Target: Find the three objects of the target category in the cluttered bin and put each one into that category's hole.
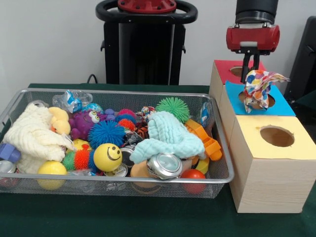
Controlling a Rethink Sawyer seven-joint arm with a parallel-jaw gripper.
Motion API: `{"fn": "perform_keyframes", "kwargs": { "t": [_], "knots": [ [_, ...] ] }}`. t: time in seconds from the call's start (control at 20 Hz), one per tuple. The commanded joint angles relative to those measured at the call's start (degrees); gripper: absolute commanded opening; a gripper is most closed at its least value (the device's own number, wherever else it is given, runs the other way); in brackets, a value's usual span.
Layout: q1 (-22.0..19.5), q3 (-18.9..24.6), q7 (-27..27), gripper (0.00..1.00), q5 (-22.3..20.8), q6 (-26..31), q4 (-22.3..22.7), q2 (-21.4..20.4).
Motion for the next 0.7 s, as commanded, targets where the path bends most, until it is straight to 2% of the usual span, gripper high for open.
{"fn": "perform_keyframes", "kwargs": {
  "t": [0.05, 0.3, 0.7],
  "knots": [
    [-0.4, 0.9, 8.0, 0.00, 4.3, 4.7, -6.6, 2.7],
    [0.8, 0.0, 7.5, 0.00, 6.5, 5.7, -8.0, 3.0],
    [3.2, -2.5, 5.2, 0.00, 10.1, 11.1, -10.4, 2.5]
  ]
}}
